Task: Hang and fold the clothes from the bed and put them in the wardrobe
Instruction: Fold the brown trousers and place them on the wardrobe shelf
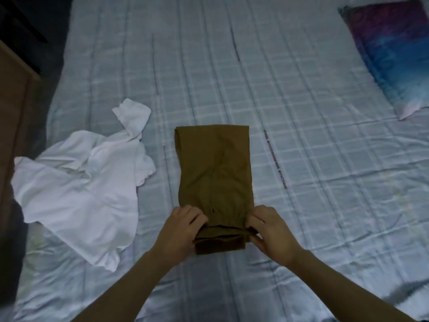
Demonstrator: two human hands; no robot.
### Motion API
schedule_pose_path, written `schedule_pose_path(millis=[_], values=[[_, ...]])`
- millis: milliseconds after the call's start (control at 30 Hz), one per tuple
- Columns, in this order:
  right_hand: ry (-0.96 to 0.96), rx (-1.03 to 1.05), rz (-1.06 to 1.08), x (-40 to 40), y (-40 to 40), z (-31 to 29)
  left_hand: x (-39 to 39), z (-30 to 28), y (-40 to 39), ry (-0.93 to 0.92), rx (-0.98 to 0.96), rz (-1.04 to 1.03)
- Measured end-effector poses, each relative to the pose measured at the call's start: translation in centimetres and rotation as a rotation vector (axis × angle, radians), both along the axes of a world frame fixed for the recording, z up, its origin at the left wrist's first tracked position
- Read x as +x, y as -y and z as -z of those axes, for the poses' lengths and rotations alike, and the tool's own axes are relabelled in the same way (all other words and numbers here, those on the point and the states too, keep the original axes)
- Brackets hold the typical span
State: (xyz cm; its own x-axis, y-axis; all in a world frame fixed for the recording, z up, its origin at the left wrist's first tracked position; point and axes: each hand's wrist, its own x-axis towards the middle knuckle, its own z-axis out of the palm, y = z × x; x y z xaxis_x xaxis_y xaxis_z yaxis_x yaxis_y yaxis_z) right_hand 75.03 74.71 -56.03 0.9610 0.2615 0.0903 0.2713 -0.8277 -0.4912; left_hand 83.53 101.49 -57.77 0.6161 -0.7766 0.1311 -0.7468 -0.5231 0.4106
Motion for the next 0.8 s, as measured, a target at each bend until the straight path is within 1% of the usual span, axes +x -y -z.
schedule_pose_path(millis=[100,167,300,467,533,567,633,667,733,800], values=[[-0.012,-0.039,-0.024,-2.9,-0.7,4.2,-2.9,4.2,-0.6,0.021,0.057,0.068],[-0.039,-0.059,-0.023,-4.6,-1.0,6.6,-4.3,6.4,-0.7,0.020,0.091,0.076],[-0.117,-0.056,0.070,-6.7,-1.9,9.9,-6.4,9.0,-1.4,-0.037,0.126,0.062],[-0.221,-0.072,0.085,-8.4,-2.6,10.6,-7.8,9.8,-2.7,-0.149,0.214,0.081],[-0.194,-0.074,0.120,-8.9,-2.9,10.0,-8.2,9.1,-3.3,-0.165,0.212,0.086],[-0.152,-0.057,0.144,-8.7,-3.1,9.6,-8.2,8.7,-3.4,-0.164,0.168,0.076],[-0.079,-0.040,0.200,-7.4,-3.4,9.1,-7.5,8.2,-2.9,-0.113,0.059,0.007],[-0.068,-0.052,0.231,-6.2,-3.6,9.1,-6.7,8.2,-2.3,-0.086,0.042,-0.049],[-0.083,-0.102,0.300,-3.3,-3.9,9.4,-4.8,8.1,-0.3,-0.059,0.094,-0.188],[-0.124,-0.149,0.337,-0.2,-4.5,9.9,-2.7,8.4,2.1,-0.059,0.208,-0.286]])
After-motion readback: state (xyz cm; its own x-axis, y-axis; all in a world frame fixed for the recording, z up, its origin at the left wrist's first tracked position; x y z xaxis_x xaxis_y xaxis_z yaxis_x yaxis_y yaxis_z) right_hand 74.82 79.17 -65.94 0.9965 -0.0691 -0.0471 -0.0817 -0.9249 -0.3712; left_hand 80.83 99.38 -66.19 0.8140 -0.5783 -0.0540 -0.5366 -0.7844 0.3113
